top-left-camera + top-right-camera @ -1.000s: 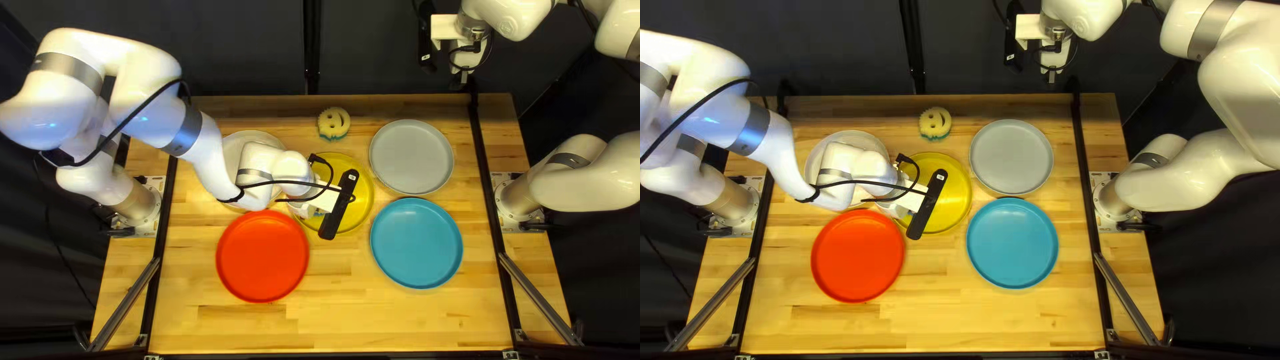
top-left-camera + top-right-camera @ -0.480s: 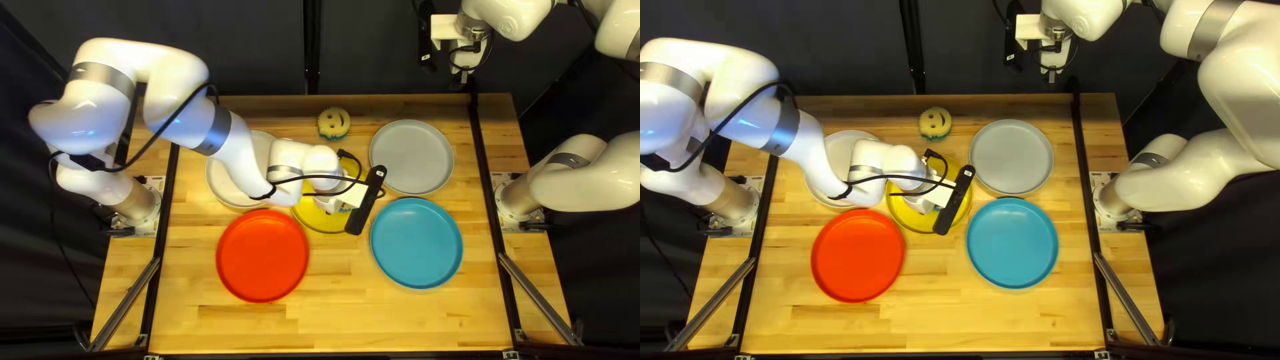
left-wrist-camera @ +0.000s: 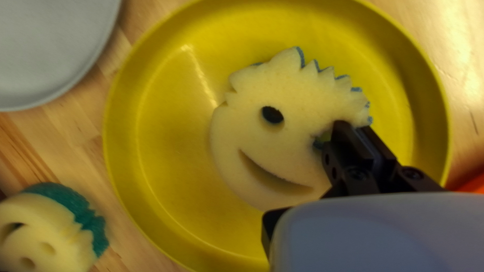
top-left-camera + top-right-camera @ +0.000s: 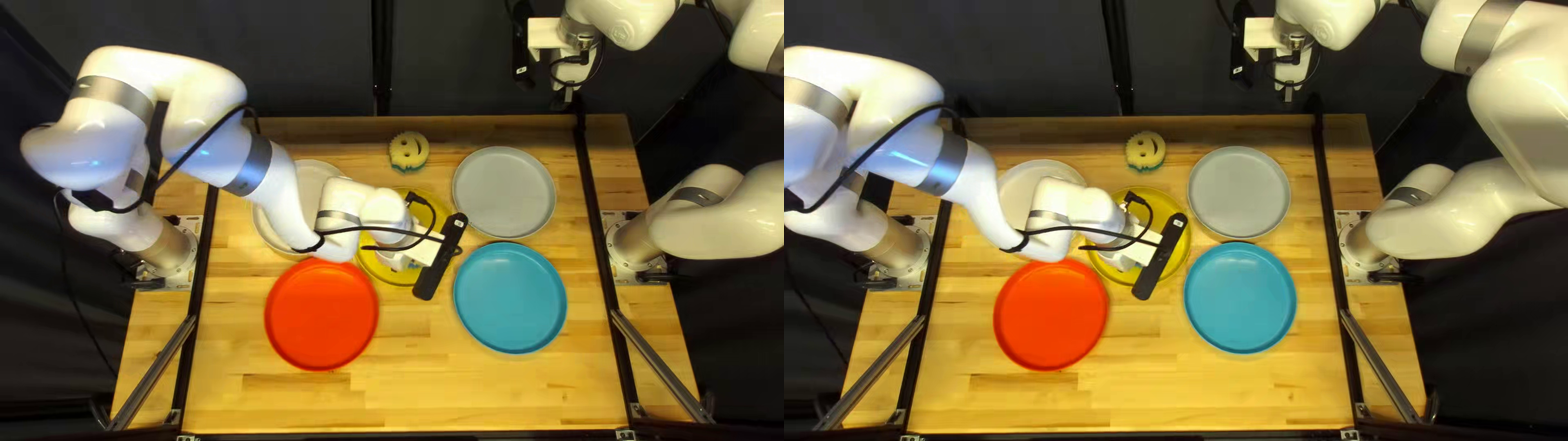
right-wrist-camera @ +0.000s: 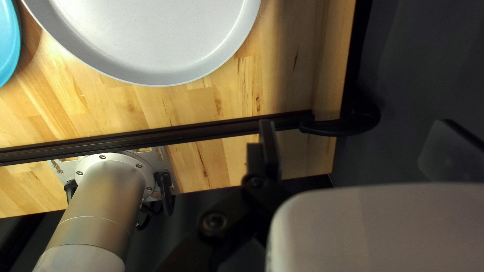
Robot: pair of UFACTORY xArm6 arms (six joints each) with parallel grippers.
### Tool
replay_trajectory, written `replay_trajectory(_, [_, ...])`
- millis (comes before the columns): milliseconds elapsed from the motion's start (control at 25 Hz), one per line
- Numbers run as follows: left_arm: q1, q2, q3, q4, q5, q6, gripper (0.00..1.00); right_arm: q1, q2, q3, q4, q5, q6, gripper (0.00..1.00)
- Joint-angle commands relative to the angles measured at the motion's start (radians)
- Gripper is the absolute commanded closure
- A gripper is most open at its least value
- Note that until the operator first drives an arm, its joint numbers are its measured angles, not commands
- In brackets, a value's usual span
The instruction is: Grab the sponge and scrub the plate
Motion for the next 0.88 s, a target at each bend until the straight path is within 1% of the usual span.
replay_trajectory(40, [-0.013, -0.018, 0.037, -0.010, -0.012, -0.013, 1.00, 0.000, 0.000, 0.000, 0.000, 0.000, 0.000, 0.00])
replay_trajectory(120, [-0.014, -0.013, 0.021, -0.014, 0.000, -0.010, 1.00, 0.000, 0.000, 0.000, 0.000, 0.000, 0.000, 0.00])
replay_trajectory(320, [-0.006, 0.042, -0.072, -0.016, 0.029, 0.014, 1.00, 0.000, 0.000, 0.000, 0.000, 0.000, 0.000, 0.00])
replay_trajectory(480, [-0.002, 0.070, -0.114, -0.018, 0.033, 0.032, 1.00, 0.000, 0.000, 0.000, 0.000, 0.000, 0.000, 0.00])
replay_trajectory(640, [0.007, 0.123, -0.181, -0.027, 0.040, 0.065, 1.00, 0.000, 0.000, 0.000, 0.000, 0.000, 0.000, 0.00])
replay_trajectory(760, [0.016, 0.146, -0.204, -0.035, 0.035, 0.088, 1.00, 0.000, 0.000, 0.000, 0.000, 0.000, 0.000, 0.00])
replay_trajectory(880, [0.020, 0.141, -0.194, -0.036, 0.029, 0.094, 1.00, 0.000, 0.000, 0.000, 0.000, 0.000, 0.000, 0.00])
